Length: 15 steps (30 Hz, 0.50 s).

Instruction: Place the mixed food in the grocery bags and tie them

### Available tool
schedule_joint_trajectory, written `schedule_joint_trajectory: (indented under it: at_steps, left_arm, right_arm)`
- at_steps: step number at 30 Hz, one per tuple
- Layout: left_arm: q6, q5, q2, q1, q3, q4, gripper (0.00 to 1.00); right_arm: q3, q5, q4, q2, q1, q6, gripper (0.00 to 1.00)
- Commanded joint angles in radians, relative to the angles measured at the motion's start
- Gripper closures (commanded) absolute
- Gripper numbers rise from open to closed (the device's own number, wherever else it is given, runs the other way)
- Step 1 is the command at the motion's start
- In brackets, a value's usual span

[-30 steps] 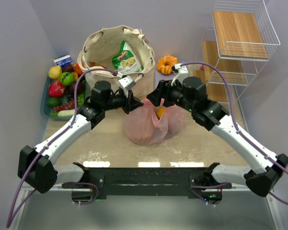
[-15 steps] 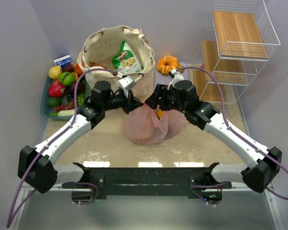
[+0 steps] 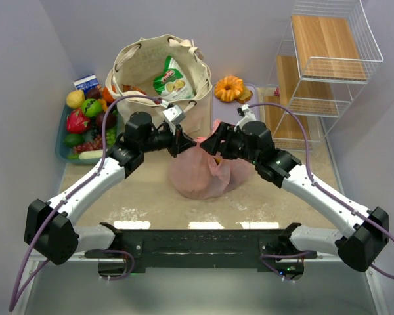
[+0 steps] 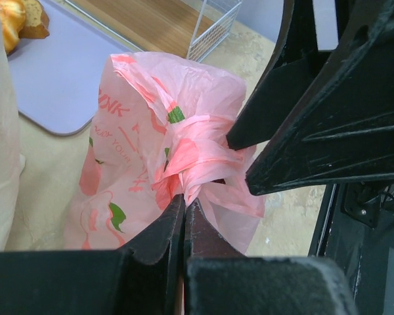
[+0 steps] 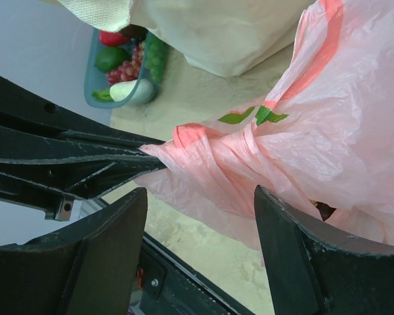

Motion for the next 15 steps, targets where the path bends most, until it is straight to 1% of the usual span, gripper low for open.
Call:
schedule_joint_trajectory:
  at_steps: [1,5,7,15]
  left_arm:
    - [0.006,0.03,-0.028,-0.013,-0.013,0.071,1.0]
    - [0.003,0.032,-0.033,-0.024,-0.02,0.08,1.0]
    - [0.003,0.035,-0.038,-0.027,-0.024,0.081,1.0]
    - [0.011,0.039,-0.054,-0.042,-0.035,0.092,1.0]
  right_arm:
    - [-0.023,0.015,0.128,-0.004,-0.003,0.074,0.29]
    - [-0.04,0.015,0.168,0.011,-0.004,0.119,0.26]
    - [-0.055,0.043,0.194,0.014,-0.003,0.135,0.26]
    - [-0.075,0.045,0.252,0.054,-0.004,0.188,0.25]
